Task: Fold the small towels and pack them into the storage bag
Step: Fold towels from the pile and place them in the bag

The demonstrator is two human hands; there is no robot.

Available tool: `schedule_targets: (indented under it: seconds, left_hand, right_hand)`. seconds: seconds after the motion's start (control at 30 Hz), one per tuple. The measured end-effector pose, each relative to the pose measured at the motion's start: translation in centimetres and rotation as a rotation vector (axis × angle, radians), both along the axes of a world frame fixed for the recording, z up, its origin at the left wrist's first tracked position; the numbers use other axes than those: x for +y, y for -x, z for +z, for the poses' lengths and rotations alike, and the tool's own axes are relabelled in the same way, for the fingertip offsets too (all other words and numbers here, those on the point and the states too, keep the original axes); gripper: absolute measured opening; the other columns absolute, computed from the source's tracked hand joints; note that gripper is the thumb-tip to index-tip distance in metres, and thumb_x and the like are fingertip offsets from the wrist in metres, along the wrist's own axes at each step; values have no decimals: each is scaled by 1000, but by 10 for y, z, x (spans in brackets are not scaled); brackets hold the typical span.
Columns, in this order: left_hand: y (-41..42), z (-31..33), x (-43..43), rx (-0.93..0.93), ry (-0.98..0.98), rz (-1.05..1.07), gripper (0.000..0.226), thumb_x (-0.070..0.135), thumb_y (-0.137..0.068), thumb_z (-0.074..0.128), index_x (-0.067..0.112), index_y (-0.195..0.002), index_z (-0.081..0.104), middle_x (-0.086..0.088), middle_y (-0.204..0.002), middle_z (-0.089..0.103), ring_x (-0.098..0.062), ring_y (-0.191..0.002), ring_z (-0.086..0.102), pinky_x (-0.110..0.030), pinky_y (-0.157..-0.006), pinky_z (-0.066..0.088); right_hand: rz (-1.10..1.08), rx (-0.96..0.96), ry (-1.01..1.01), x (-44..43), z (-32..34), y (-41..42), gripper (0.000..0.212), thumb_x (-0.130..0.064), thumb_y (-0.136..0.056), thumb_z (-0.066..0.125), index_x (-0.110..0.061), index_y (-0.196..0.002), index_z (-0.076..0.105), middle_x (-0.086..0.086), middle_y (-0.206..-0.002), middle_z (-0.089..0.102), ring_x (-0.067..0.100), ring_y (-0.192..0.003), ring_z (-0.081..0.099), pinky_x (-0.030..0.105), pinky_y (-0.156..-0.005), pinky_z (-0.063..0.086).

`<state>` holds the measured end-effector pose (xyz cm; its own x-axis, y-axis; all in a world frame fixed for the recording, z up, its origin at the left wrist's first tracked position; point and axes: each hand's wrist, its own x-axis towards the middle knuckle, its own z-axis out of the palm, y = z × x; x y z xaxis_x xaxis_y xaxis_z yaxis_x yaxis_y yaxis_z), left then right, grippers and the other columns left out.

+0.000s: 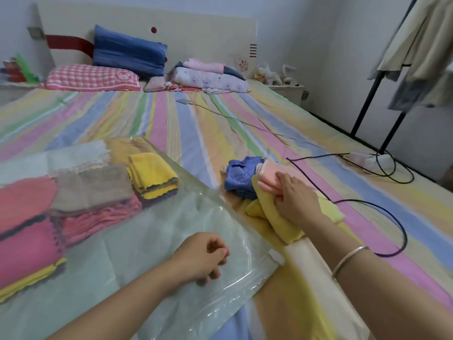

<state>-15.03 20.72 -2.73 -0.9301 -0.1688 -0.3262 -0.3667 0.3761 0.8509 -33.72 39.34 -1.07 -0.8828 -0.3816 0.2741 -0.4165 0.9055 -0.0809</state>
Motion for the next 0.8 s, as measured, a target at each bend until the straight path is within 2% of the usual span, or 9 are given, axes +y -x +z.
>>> schedule_targets:
  seconds: [0.1,0.2,0.3,0.4,0.5,0.57,0.63,0.73,0.8]
  left_hand:
    - [-1,3,-3,12,-78,19,16,11,-95,49,10,-89,64,-4,-85,70,-17,-60,64,-27,-48,47]
    - [-1,11,-3,92,-260,89,21,7,-99,45,10,-100,65,-6,-101,72,-16,-76,69,-30,-59,55]
    - [2,23,-5,176,-633,229,25,14,-101,45,9,-119,61,-10,-117,68,-25,-101,68,-37,-78,58]
    - [-3,37,-16,245,-978,362,43,37,-90,54,19,-128,58,-8,-125,63,-28,-117,60,-50,-92,52]
    - [-18,44,-33,296,-1007,374,55,58,-87,48,26,-130,58,-5,-127,59,-24,-121,54,-51,-96,48]
    - [-34,45,-45,296,-997,399,64,67,-88,40,19,-124,63,-11,-126,59,-24,-115,51,-43,-93,45]
    - [-53,43,-56,275,-1021,439,72,71,-88,36,14,-120,66,-13,-124,64,-23,-115,58,-38,-98,43]
    - [-79,37,-80,198,-996,534,78,76,-84,35,10,-113,67,-14,-111,71,-27,-98,69,-38,-83,51]
    - [-94,34,-95,136,-1008,566,88,82,-75,40,5,-112,64,-15,-102,67,-28,-90,66,-35,-73,54]
  right_hand:
    - [-76,60,172,-5,7,-5,35,-21,-94,36,-20,-128,43,10,-107,65,32,-90,59,38,-71,44]
    - [-105,124,364,-15,32,-24,20,-27,-97,32,-15,-108,43,10,-89,62,28,-73,47,36,-61,33]
    - [-26,179,422,-36,67,-61,18,-28,-95,36,-13,-99,45,9,-81,59,32,-73,49,38,-61,37]
    - [105,86,531,-62,91,-114,19,-29,-94,37,-15,-83,44,9,-75,59,34,-72,52,41,-63,43]
    - [223,-239,647,-85,94,-168,25,-31,-93,37,-18,-81,54,2,-75,64,26,-76,61,40,-68,49]
    - [231,-555,781,-98,89,-194,27,-30,-94,39,-23,-78,60,-6,-80,67,13,-78,63,31,-70,51]
    - [167,-908,900,-110,81,-212,26,-25,-96,44,-25,-75,59,-10,-79,63,6,-75,59,24,-64,47]
    - [7,-1316,1113,-123,60,-221,14,-20,-91,51,-14,-89,64,7,-86,68,22,-82,64,28,-67,48]
    - [-66,-1475,1210,-131,46,-223,28,-18,-89,49,-3,-108,63,18,-100,69,33,-95,65,34,-73,50]
